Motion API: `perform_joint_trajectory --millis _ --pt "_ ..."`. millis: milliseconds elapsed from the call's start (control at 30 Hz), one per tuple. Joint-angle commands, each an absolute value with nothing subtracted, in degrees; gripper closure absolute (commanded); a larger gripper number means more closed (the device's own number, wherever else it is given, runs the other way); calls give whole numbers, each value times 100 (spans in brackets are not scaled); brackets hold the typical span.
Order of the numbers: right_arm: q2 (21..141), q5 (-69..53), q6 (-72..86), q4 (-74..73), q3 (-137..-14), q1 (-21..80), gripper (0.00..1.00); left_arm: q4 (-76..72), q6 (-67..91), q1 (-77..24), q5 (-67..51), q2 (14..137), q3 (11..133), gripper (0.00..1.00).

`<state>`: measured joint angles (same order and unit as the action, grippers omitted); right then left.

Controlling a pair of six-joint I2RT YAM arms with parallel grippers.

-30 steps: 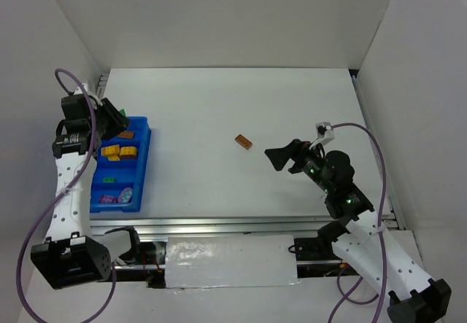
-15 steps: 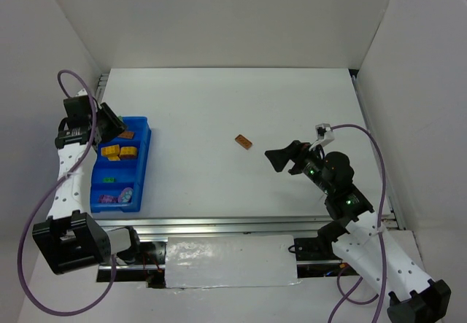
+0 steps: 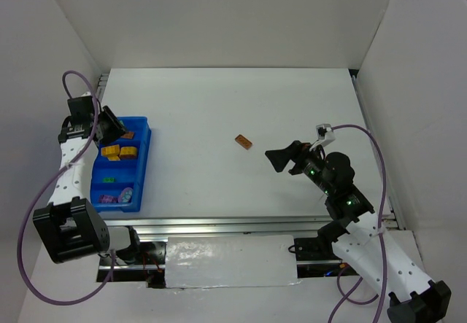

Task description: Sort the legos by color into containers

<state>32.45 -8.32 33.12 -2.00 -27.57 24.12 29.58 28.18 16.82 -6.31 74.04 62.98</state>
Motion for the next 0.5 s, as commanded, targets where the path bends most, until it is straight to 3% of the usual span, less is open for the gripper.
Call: perform_joint_trajectory --millis 0,467 --pt "3164 -765 3243 -123 -2751 2382 0 2900 2646 1731 -606 7532 6346 100" --pt "3155 -782 3252 -123 -2742 2382 0 2909 2619 1723 -571 7550 6346 100"
